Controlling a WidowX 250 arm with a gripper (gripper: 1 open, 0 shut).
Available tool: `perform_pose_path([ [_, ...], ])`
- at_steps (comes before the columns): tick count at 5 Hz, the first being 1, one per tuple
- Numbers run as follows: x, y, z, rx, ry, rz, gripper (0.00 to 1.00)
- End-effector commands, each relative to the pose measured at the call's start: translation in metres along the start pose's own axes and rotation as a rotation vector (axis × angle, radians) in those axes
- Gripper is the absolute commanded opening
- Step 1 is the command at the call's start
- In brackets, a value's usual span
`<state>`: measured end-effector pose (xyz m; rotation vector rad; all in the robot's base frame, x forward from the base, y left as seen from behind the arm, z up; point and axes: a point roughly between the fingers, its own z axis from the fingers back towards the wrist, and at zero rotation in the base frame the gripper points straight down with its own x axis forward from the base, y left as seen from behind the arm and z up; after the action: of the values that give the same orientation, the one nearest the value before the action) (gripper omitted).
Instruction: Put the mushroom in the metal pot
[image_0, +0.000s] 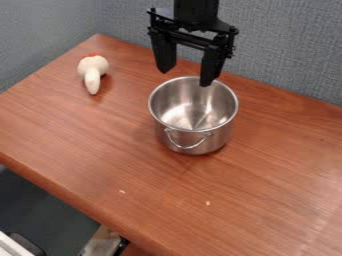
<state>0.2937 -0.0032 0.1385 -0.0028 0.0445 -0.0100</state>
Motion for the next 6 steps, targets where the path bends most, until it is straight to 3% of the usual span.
perform_pose_path([
  [1,0.002,-0.006,-0.009,-0.001,0.006,0.020,1.00],
  [3,-0.001,0.009,-0.028,-0.017,0.023,0.074,1.00],
  [6,-0.006,0.006,-0.033,-0.093,0.109,0.123,1.00],
])
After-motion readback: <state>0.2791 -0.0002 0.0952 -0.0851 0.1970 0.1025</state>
